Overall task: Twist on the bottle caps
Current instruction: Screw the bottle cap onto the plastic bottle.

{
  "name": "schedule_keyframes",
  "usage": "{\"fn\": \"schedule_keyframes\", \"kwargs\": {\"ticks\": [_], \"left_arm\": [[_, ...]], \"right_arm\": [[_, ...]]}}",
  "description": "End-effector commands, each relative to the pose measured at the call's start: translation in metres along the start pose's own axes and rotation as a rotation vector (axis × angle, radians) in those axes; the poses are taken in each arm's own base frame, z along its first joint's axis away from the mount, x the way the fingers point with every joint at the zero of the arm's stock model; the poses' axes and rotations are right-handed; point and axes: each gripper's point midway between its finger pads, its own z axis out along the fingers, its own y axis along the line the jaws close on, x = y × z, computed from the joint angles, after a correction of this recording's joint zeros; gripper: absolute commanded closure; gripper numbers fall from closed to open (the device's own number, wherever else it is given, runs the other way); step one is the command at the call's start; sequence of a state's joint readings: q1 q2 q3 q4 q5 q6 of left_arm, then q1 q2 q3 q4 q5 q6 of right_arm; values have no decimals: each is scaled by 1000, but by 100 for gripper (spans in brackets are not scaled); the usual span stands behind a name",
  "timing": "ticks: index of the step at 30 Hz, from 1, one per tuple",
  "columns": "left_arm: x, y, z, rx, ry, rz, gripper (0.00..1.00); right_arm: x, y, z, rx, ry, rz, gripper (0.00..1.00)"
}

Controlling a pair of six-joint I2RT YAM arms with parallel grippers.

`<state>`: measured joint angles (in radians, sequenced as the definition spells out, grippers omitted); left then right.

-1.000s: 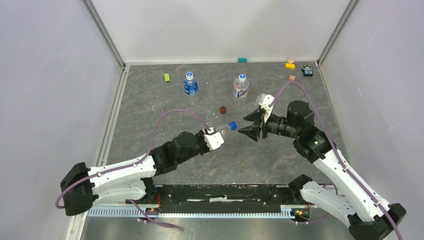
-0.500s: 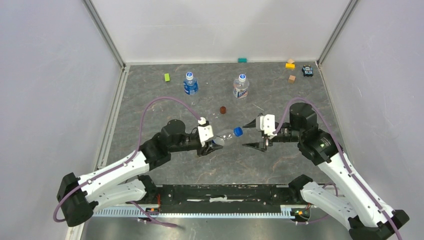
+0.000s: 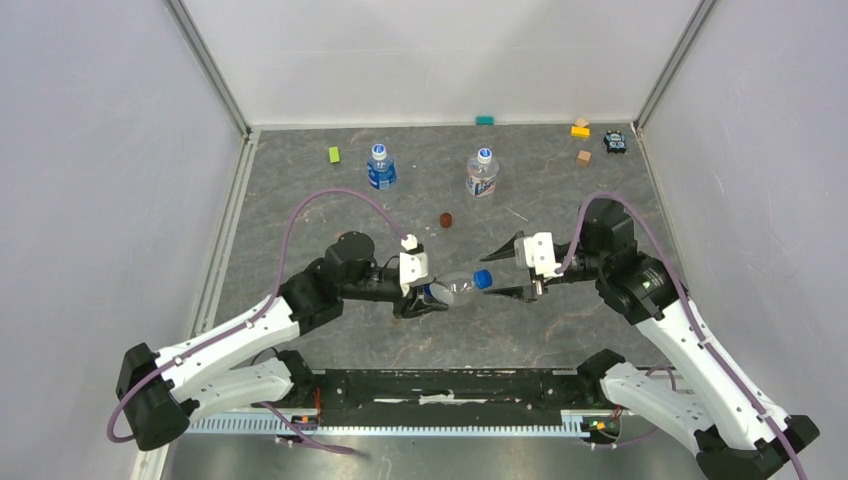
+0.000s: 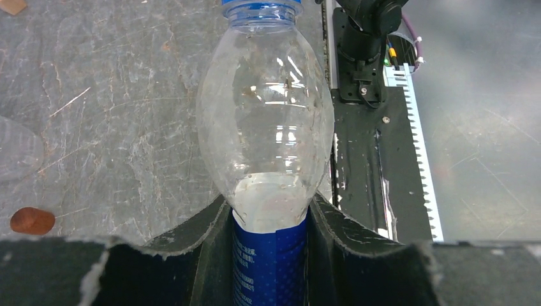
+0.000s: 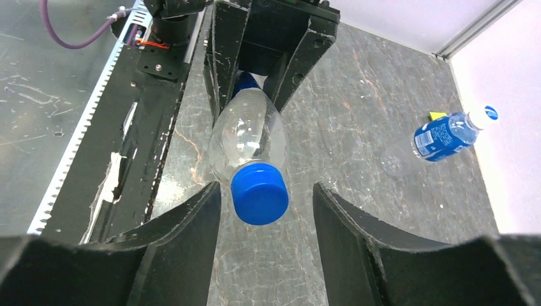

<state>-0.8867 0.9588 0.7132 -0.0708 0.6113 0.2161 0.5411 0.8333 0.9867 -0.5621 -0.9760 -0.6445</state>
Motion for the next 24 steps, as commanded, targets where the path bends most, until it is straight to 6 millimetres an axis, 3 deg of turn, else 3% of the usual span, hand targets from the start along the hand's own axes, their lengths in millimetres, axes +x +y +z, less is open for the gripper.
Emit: {"fn": "schedule_keyframes", "kwargs": {"ticks": [1,9,16,24], "left_arm": [[-25,-2,-1,32,-50,15,71],[-29,-4,-2,40,-60,23,72],[-38,1,-1,22,-86,49,72],[-48,27,4,-178,-63,176,74]], "right_arm": [[-12,5,-1,-44,-37,-58,41],[-5,10,2,-78,-38,-25,61],[5,12,8,-98,-28,78,97],[26,-14,22,31,35,444,100]]}}
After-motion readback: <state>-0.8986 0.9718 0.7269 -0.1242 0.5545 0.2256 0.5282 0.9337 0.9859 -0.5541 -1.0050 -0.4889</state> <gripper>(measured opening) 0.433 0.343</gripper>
